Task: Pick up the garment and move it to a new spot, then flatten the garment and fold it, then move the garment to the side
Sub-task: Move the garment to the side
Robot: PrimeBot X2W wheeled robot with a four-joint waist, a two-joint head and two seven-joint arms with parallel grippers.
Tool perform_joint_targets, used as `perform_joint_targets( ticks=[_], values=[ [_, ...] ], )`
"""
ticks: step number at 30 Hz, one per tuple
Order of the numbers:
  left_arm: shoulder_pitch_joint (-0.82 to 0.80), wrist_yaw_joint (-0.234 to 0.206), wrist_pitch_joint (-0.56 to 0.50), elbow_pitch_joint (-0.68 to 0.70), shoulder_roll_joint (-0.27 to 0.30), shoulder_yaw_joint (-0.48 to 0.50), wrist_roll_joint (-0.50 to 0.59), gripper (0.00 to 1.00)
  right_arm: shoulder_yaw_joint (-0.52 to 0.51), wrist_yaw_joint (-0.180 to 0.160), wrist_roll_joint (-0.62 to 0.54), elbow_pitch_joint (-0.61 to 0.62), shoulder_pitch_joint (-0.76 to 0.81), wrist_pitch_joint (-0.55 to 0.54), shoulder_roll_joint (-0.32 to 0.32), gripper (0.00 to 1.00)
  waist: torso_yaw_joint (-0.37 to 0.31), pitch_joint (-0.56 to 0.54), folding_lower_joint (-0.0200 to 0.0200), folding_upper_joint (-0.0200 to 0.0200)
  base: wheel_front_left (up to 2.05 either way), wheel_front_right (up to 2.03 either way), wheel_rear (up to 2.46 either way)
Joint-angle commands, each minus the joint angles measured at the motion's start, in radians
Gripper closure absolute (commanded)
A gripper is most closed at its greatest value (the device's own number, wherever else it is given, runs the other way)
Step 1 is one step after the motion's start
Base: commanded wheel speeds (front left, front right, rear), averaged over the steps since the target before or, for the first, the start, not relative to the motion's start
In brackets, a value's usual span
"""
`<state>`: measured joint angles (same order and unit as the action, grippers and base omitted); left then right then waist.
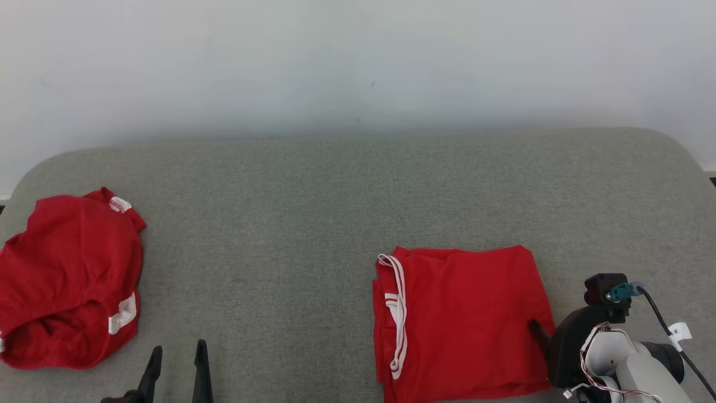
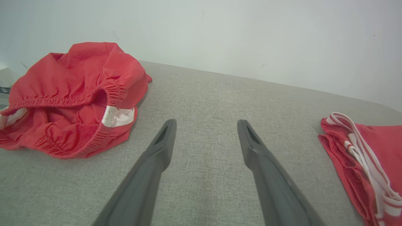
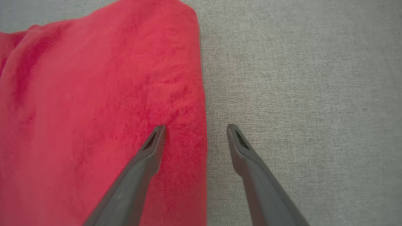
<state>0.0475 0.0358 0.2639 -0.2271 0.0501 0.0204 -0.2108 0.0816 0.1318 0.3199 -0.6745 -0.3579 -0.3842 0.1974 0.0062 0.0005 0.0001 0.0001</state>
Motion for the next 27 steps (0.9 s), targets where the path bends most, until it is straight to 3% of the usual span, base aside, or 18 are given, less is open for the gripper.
perform_joint_targets(
  ticks=[1,10,11,12,13,14,20,27],
  values=[
    [-0.016,0.003,0.0,-0.002,0.001,0.0,0.014,0.0,-0.003,-0.002,-0.015,-0.015,-0.014,-0.012,0.001,0.0,0.041,0.039,-0.0001,-0.0001,0.0,0.0,0.0],
    [-0.051,0.012,0.0,-0.008,0.001,-0.013,0.014,0.0,0.041,-0.001,-0.021,-0.092,-0.034,-0.125,0.008,0.0,0.087,0.072,-0.0001,-0.0001,0.0,0.0,0.0],
    [-0.055,0.013,0.0,-0.007,0.001,-0.013,0.013,0.0,0.049,-0.001,-0.02,-0.096,-0.037,-0.139,0.011,0.07,0.089,0.075,-0.0001,-0.0001,0.0,0.0,0.0],
    [-0.059,0.012,0.0,-0.005,0.001,-0.015,0.011,0.0,0.057,-0.001,-0.021,-0.097,-0.04,-0.149,0.019,0.53,0.09,0.079,-0.0001,-0.0001,0.0,0.0,0.0],
    [-0.063,0.012,0.0,-0.002,0.0,-0.017,0.01,0.0,0.066,-0.001,-0.024,-0.094,-0.043,-0.157,0.029,0.69,0.092,0.085,-0.0001,-0.0001,0.0,0.0,0.0],
    [-0.066,0.011,0.0,0.0,0.0,-0.019,0.008,0.0,0.076,-0.001,-0.025,-0.09,-0.046,-0.161,0.039,1.0,0.093,0.089,-0.0001,-0.0001,0.0,0.0,0.0],
    [-0.086,0.004,0.0,0.008,0.001,-0.032,-0.001,0.0,0.139,-0.004,-0.024,-0.045,-0.084,-0.172,0.13,1.0,0.092,0.121,-0.0001,-0.0001,0.0,0.0,0.0],
    [-0.11,0.006,0.0,0.039,0.001,-0.032,0.013,0.0,0.286,-0.003,-0.04,0.064,-0.18,-0.147,0.224,1.0,0.06,0.163,-0.0001,-0.0001,0.0,0.0,0.0]
  ],
)
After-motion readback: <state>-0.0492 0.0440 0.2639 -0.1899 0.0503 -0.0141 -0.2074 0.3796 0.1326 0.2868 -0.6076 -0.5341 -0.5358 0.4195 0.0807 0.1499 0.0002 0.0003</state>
